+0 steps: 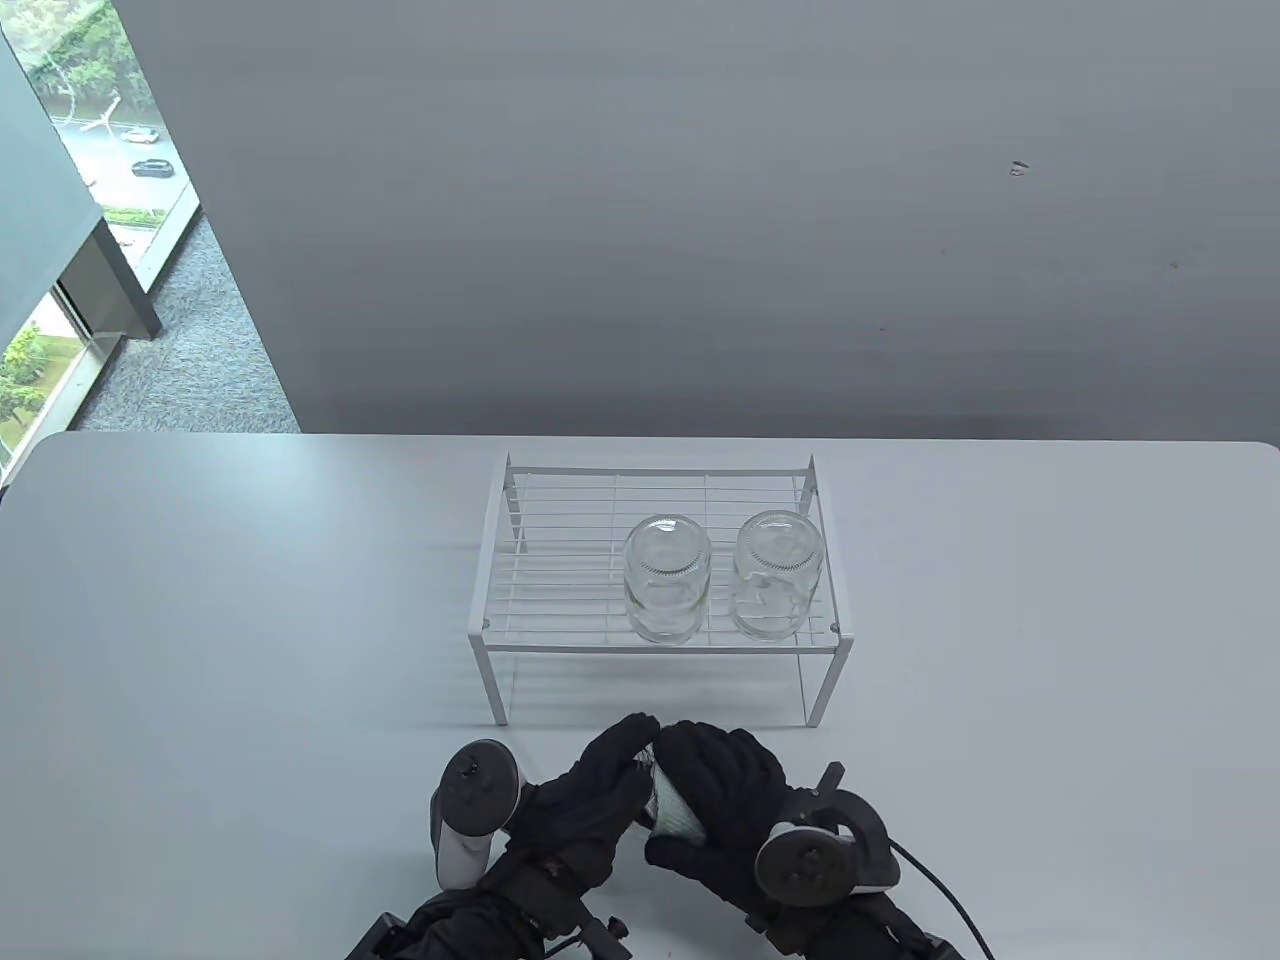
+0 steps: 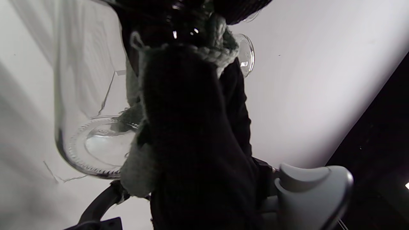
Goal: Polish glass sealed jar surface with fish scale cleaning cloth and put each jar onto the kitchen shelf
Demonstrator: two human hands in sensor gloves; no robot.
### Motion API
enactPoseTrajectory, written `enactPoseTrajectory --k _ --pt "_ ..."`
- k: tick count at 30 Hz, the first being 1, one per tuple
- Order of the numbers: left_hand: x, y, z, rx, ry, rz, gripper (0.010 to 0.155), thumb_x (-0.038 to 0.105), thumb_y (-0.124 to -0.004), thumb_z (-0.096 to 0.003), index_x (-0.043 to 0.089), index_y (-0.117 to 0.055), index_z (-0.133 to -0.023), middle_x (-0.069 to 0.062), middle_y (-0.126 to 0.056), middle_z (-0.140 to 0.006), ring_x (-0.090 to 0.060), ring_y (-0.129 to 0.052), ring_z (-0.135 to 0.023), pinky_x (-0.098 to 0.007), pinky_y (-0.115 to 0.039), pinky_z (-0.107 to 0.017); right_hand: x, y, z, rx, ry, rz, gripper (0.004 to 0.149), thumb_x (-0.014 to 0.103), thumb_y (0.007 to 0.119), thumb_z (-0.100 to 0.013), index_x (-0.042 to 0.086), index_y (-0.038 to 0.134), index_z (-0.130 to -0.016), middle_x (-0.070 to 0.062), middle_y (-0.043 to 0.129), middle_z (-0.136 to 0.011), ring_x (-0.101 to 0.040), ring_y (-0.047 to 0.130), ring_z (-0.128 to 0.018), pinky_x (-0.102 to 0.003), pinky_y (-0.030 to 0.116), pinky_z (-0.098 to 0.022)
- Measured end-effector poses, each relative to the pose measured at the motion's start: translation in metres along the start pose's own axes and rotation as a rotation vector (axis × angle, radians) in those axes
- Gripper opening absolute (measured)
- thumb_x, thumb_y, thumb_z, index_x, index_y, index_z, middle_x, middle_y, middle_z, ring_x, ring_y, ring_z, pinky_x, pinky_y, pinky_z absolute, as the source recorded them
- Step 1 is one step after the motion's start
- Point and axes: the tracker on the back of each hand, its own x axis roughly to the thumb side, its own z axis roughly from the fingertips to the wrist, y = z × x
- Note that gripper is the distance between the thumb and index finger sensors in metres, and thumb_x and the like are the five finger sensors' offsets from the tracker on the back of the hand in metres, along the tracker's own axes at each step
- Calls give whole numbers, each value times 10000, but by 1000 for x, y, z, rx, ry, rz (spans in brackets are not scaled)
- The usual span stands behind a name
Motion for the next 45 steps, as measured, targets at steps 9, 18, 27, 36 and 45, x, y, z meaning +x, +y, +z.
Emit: enactPoseTrajectory --k 9,18,27,36,45 --pt "-2 9 2 22 8 151 598 312 -652 -530 110 -463 -1060 -125 -908 -763 -174 -1011 -538 -541 -356 -749 -45 7 16 -104 339 -762 797 540 770 -513 -38 570 -1024 -329 675 -923 -562 779 -741 -697 582 -527" --pt "-11 9 3 45 -18 367 599 327 -589 -556 131 -374 -1080 -102 -826 -850 -136 -963 -652 -545 -322 -751 -50 36 26 -159 471 -1384 896 633 653 -566 -69 400 -1061 -395 585 -930 -583 811 -701 -664 657 -503" --pt "8 -11 2 -117 -99 155 688 294 -628 -534 59 -266 -1070 -79 -863 -884 -218 -1007 -711 -629 -236 -690 -49 30 31 -362 531 -1407 802 556 640 -581 -65 426 -1039 -352 630 -916 -583 813 -709 -652 688 -499" --pt "-1 0 4 81 -101 274 671 337 -587 -549 132 -230 -1078 13 -815 -937 -113 -976 -786 -590 -270 -715 -25 45 21 -311 356 -1497 823 535 387 -578 -34 -11 -1020 -420 300 -996 -619 526 -896 -663 567 -596" --pt "3 -10 6 62 -167 176 677 354 -573 -542 193 -168 -1061 34 -736 -996 -143 -915 -897 -542 -193 -699 -14 53 17 -144 295 -1398 952 624 393 -548 -61 -143 -933 -402 206 -1008 -577 468 -941 -680 510 -608"
